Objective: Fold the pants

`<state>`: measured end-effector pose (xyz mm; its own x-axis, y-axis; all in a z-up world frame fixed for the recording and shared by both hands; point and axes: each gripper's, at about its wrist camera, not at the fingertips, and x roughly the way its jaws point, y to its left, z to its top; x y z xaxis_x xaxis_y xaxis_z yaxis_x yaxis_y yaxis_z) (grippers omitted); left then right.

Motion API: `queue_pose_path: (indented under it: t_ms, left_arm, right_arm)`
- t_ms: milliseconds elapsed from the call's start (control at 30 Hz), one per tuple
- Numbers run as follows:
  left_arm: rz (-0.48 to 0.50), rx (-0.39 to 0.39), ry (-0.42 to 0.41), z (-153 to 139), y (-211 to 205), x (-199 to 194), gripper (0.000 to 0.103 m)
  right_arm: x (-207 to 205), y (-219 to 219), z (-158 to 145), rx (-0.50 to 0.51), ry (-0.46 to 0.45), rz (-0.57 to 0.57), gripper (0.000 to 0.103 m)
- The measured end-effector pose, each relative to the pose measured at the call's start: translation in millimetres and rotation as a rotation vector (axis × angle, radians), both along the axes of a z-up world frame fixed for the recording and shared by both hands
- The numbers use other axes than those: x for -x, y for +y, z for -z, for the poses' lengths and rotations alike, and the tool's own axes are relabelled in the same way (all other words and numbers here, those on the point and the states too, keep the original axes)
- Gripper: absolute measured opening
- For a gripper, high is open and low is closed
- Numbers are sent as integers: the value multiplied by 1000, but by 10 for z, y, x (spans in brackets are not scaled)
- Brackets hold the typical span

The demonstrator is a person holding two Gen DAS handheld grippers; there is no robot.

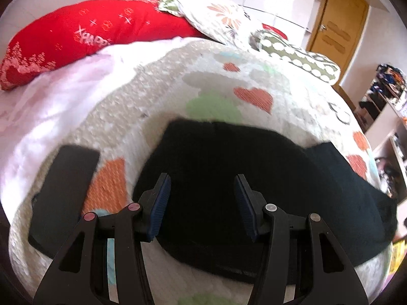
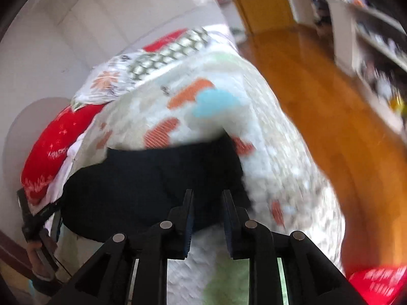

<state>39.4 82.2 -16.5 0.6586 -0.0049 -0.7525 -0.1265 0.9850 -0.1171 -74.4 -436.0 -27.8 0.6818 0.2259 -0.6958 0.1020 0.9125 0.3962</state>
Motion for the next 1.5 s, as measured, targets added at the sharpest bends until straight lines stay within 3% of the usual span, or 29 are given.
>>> queue_pose_path:
  t_ms: [200, 333, 433, 567, 600, 633, 667, 733, 900, 1000, 1100, 1167, 1267, 1300, 1367, 1433, 1500]
  left_arm:
    - [-47, -3, 9, 59, 135, -212, 51]
    - [-51, -8, 33, 170, 145, -273, 51]
    - [-36, -25, 40, 233, 78, -290, 51]
    - [-36, -35, 41, 298, 45, -341, 51]
    - [-38, -29, 39, 302, 56, -352, 51]
    - [-40, -24, 37, 307, 67, -357, 52]
    - [-42, -18, 34, 318, 82, -361, 53]
    - [-57, -7, 29, 342, 114, -360, 65]
    - [-81, 65, 34, 435, 225, -372, 72]
    - [-75, 66, 29, 437, 220, -363, 72]
    - [-78, 75, 22, 452, 230, -356, 73]
    - [-81, 80, 18, 454, 233, -349, 73]
    - [-80, 83, 16, 463, 237, -347, 73]
    - [-80, 81, 16, 460, 233, -343, 74]
    - [-80, 79, 15, 462, 237, -343, 74]
    - [-80, 80, 15, 462, 237, -343, 74]
    - [-82, 78, 15, 465, 236, -342, 76]
  right_arm:
    - [-756, 977, -200, 27, -132, -259, 20]
    - [-1481, 1733, 15, 110, -89, -413, 22]
    - [-1856, 2111, 189, 142, -33, -467, 33]
    - [-2199, 2357, 435, 189, 10, -506, 36]
    - [-2231, 2398, 462, 182, 2, -511, 32]
    - [-2255, 2422, 478, 174, -15, -514, 15]
    - [-2277, 2438, 481, 180, -22, -519, 8]
    - [-2307, 2404, 441, 184, -36, -510, 4]
    - [-2414, 2302, 495, 207, -27, -443, 2]
    - [-2383, 2208, 455, 112, -22, -456, 2]
    - [-2325, 2102, 352, 87, -43, -429, 16]
    - [-2331, 2098, 354, 72, -33, -442, 49]
    - [-2396, 2188, 455, 48, 4, -474, 50]
    - [-2409, 2227, 487, 51, 6, -483, 49]
    - [-2398, 2339, 537, 88, 1, -511, 18]
    - [-2358, 2410, 494, 137, -32, -526, 6]
    - [-2328, 2378, 398, 185, -83, -491, 3]
